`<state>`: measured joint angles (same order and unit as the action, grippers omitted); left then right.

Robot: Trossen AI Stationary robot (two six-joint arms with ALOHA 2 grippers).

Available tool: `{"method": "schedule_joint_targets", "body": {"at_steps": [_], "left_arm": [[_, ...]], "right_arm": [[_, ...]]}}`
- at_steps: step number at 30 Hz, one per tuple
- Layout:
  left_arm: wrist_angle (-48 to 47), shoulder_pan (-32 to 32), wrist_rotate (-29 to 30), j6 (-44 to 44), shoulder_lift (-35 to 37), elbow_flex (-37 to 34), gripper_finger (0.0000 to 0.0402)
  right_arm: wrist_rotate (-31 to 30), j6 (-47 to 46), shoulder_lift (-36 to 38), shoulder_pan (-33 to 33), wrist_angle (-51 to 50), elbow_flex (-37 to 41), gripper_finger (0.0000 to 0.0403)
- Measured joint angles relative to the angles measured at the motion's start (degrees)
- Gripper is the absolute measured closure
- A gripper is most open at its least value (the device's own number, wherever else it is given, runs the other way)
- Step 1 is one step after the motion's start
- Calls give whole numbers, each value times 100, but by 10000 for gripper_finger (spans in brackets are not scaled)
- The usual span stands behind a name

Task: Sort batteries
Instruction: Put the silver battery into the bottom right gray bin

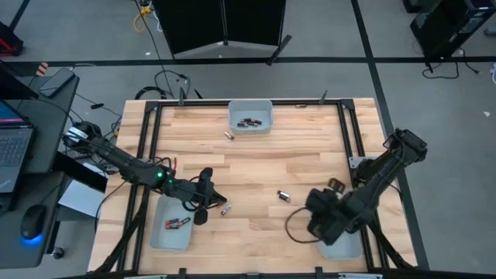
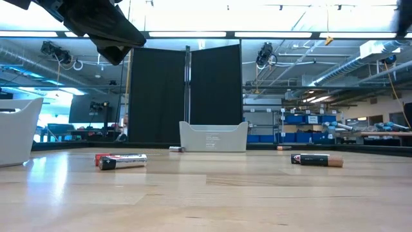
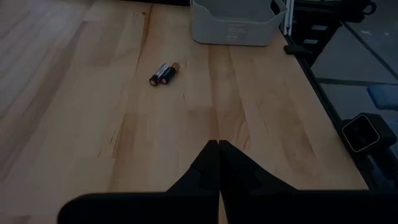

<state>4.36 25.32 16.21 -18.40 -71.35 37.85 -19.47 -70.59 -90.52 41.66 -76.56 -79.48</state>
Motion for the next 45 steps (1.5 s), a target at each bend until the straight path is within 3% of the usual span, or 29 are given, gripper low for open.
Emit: {"method": "schedule_joint_targets", "body": {"at_steps": [7,12,16,25,32,38,45], "left_arm": [[0,0,0,29,0,0,396],[-2,0,16,33,0,0,396],[-9,-95,441,-153,0,0,396],[-1684,-1608,341,-537,4,158,396],[-1246,-3168,-356,-361,-302,-2,391],[-298,-3612,-485,-132,-1073,-2,328],[715,-4077,303,18,-1936,1,210]], "right_arm": [[156,1672,-11,-816,2017,698,218],[464,2126,-11,-1241,3185,1538,217],[495,2404,-11,-1582,3971,2012,217],[517,3169,15,-1898,4306,2039,216],[410,3278,15,-1898,4260,2035,216],[402,3331,15,-1898,4265,2035,217],[392,3371,15,-1898,4264,2035,216]]}}
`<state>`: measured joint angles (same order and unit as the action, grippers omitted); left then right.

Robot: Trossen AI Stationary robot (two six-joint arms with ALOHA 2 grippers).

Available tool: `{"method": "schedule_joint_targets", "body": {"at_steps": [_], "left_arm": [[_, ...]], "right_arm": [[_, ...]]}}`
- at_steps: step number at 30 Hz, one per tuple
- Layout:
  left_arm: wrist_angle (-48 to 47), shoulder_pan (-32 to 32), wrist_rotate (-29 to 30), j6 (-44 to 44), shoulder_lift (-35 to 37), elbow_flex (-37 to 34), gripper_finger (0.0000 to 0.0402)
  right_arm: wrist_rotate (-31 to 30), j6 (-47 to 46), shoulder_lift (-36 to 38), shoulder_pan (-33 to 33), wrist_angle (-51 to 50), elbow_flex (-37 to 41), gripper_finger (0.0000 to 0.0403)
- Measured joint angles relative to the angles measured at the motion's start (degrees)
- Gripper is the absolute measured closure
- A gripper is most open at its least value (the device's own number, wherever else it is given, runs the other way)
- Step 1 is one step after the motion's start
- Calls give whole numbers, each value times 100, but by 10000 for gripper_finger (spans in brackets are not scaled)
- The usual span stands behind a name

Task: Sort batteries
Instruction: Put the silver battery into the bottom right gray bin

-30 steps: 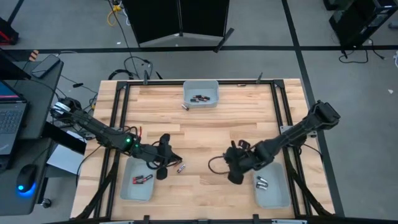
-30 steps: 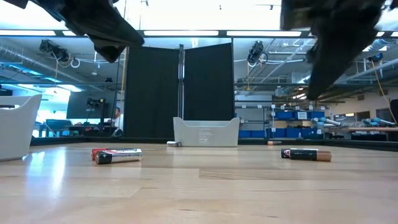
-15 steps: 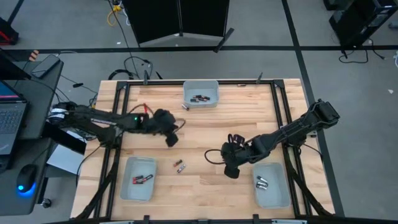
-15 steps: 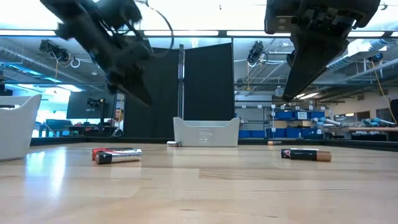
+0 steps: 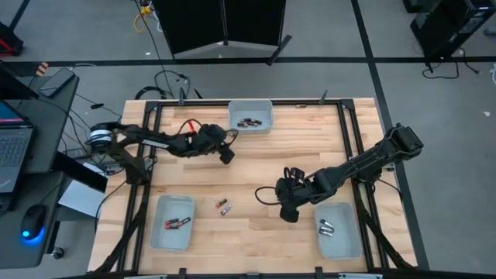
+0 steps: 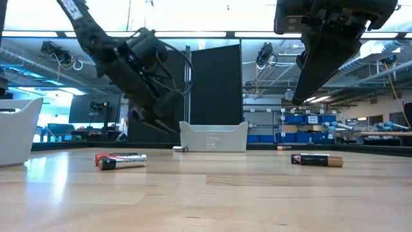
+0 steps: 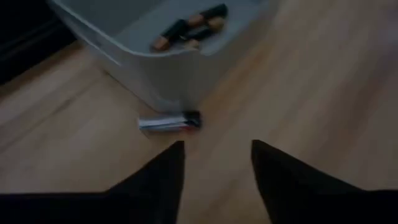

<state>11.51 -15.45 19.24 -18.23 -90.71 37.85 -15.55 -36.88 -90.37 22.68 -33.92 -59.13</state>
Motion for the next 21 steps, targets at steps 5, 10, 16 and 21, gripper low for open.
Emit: {"method": "schedule_joint_targets", "body": {"at_steps": [5,10,16,21], "left_arm": [[520,-321,3,-17,-509,-3,141],[1022,-450,-87,-38,-895,-1,105],[1143,-458,-56,-14,-1132,121,96],[1152,-522,-36,-20,-1422,284,96]], "right_arm": [[-2,4,0,0,9,0,218],[-4,4,0,0,51,0,216],[-4,8,0,0,91,0,219],[-7,65,0,0,144,-2,220]]}}
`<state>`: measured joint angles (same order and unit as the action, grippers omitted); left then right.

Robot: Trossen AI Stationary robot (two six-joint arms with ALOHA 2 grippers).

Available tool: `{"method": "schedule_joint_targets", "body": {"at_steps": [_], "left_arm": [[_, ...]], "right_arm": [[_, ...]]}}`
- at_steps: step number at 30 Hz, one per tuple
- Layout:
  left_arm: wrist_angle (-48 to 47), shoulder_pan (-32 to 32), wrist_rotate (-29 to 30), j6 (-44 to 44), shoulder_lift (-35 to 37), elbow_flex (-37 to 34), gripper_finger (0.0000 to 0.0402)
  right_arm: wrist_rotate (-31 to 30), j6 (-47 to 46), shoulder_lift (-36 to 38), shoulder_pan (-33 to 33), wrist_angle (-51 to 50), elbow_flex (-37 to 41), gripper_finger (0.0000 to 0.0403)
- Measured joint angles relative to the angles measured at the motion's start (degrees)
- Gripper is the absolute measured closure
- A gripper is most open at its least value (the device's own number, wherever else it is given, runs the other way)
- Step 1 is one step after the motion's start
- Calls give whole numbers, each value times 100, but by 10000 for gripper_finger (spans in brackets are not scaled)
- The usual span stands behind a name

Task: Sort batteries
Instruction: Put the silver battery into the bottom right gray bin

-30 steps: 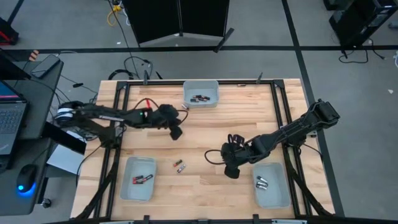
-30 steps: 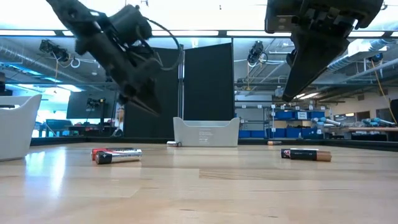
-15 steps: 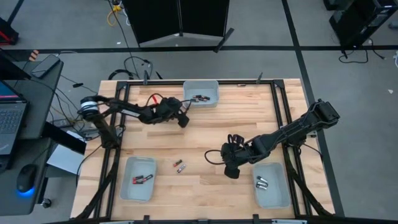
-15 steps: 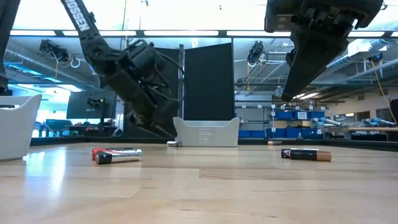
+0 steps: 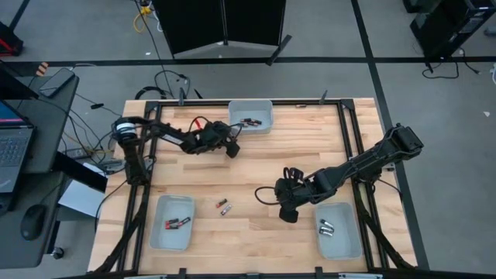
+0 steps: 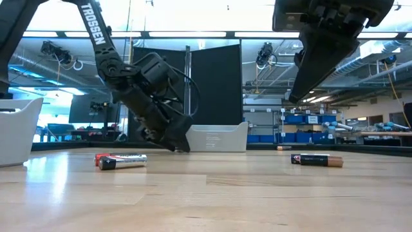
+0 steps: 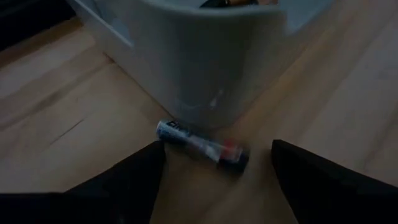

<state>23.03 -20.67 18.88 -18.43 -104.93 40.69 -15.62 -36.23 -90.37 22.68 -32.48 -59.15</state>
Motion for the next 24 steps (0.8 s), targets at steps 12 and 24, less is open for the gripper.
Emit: {"method": "schedule_joint_targets", "body": {"at_steps": [12,24], "left_arm": [[87,-55,196,113,-131,74,112],[-166,-65,135,113,-120,91,255]], "right_arm": [[0,36,0,7,47,0,224],[0,43,0,7,70,0,235]]}}
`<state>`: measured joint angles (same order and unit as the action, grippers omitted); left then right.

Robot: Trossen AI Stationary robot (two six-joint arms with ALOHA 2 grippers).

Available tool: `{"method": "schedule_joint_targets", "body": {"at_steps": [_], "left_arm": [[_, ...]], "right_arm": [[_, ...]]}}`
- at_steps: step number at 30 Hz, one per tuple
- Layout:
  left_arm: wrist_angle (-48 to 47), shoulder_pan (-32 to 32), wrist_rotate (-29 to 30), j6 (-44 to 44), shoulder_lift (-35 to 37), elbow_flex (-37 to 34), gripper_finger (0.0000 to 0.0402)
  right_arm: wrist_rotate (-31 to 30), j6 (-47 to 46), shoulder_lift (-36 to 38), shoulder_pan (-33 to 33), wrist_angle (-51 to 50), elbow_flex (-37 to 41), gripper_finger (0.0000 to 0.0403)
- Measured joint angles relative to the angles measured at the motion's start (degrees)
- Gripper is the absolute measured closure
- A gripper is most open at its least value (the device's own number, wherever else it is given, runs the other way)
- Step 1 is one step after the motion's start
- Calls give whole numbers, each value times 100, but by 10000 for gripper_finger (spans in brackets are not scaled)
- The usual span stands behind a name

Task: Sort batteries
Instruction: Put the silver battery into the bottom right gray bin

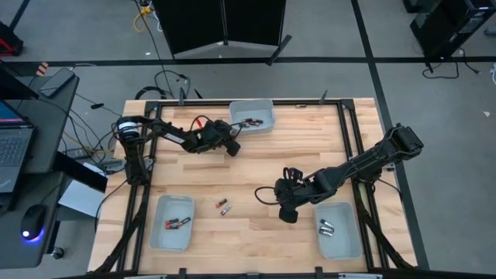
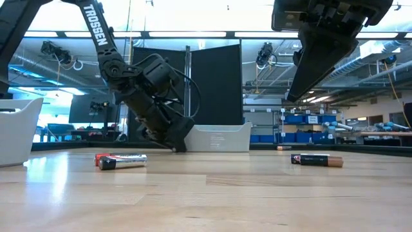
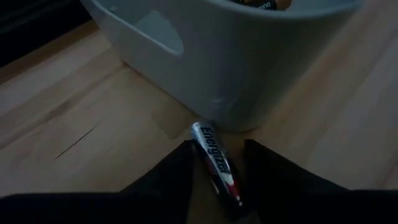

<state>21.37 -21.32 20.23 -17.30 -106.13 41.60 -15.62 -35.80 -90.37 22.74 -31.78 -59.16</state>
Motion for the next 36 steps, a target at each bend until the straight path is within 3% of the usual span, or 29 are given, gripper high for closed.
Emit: {"method": "schedule_joint_targets", "body": {"at_steps": [8,14,21,25,29,36], "left_arm": [[-210,211,122,-24,7,0,346],[-273,577,593,-302,26,-98,348],[-110,1257,865,-537,474,-696,348],[411,1685,512,-593,953,-1259,348],[1772,2087,-21,-702,1427,-1823,348],[3872,2639,-685,-712,1656,-2229,349]], "right_arm": [[0,1,0,0,-1,0,238],[48,1,0,5,-3,0,238],[33,172,2,74,331,210,244],[102,290,2,72,1495,772,250],[31,483,2,28,3438,1393,256],[-1064,647,2,-228,6088,1977,257]]}}
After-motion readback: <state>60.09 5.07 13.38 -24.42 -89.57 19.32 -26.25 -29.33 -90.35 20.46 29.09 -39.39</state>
